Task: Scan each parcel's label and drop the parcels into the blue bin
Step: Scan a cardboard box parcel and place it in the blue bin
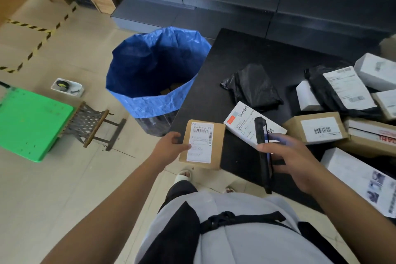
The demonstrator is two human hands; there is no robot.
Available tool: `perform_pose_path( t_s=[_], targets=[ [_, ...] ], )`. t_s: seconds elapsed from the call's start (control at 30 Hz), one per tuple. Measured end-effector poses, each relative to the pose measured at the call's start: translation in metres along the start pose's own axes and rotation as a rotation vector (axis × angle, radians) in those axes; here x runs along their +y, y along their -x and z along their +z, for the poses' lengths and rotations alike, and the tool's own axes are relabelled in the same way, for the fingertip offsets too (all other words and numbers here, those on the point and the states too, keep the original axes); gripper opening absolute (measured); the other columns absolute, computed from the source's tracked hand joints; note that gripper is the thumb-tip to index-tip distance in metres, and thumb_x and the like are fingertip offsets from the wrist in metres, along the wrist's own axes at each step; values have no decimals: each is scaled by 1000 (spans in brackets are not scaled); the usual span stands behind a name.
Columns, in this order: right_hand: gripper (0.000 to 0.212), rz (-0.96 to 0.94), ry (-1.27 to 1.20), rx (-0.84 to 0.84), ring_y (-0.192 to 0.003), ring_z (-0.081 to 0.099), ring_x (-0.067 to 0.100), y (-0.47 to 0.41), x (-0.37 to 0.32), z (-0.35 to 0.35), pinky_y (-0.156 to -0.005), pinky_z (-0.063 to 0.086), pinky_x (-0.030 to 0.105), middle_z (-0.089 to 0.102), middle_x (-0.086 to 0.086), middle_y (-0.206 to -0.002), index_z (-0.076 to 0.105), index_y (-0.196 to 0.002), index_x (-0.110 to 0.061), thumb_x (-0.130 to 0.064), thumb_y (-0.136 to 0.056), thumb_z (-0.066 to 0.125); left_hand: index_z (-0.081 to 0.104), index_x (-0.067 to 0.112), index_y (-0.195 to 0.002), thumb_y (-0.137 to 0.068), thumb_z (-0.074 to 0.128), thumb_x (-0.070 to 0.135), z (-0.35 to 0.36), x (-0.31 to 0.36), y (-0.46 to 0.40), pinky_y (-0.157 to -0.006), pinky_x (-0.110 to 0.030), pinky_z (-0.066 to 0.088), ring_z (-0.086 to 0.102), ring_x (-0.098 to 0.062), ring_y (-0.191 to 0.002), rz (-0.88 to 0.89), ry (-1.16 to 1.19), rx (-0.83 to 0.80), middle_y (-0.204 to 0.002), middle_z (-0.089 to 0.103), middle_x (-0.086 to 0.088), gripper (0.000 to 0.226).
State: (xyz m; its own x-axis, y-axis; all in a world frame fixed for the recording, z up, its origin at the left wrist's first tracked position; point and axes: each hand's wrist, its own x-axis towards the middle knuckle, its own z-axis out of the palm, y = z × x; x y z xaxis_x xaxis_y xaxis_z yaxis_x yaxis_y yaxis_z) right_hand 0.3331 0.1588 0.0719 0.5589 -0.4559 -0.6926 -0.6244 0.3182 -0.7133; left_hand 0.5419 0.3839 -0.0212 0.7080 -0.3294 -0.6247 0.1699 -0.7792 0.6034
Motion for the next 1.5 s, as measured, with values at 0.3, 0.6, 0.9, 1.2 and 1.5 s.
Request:
perform_pose_path(
  t_s=[0.3,0.6,0.9,1.2,1.5],
  targets=[
    [65,27,49,77,-113,66,32,14,-19,33,-100,55,55,69,9,-121,67,-124,-21,-36,-64,89,29,50,-144,-71,87,9,-1,19,-66,-59,-54,62,59,-37,-113,41,-119,-332,-137,48,-7,102],
    [31,50,191,85,-105,63,20,10,-46,90,-75,52,31,65,-2,-115,63,-109,-31,-24,-85,82,38,38,-135,-82,77,0,-16,1,-73,-65,-54,62,63,-28,-111,5,181,-289,-120,61,4,76],
    [47,280,930,8,-65,69,19,-8,-88,133,-70,57,35,70,2,-97,63,-105,-23,-44,-71,86,39,35,-144,-80,76,-3,-16,-10,-92,-58,-48,62,61,-26,-112,50,262,-324,-124,58,1,82],
    [57,525,1206,-50,-60,68,22,-57,-118,154,-58,47,26,74,10,-92,56,-95,-16,-48,-58,86,32,48,-139,-81,79,8,-9,-21,-103,-82,-58,60,55,-25,-124,109,207,-335,-140,47,0,85],
    [64,576,1184,-28,-77,74,25,-66,-113,160,-64,55,28,73,13,-105,58,-107,-13,-43,-58,85,31,42,-143,-85,76,7,-7,-20,-102,-92,-56,57,49,-25,-129,107,192,-343,-141,38,0,82]
  ],
)
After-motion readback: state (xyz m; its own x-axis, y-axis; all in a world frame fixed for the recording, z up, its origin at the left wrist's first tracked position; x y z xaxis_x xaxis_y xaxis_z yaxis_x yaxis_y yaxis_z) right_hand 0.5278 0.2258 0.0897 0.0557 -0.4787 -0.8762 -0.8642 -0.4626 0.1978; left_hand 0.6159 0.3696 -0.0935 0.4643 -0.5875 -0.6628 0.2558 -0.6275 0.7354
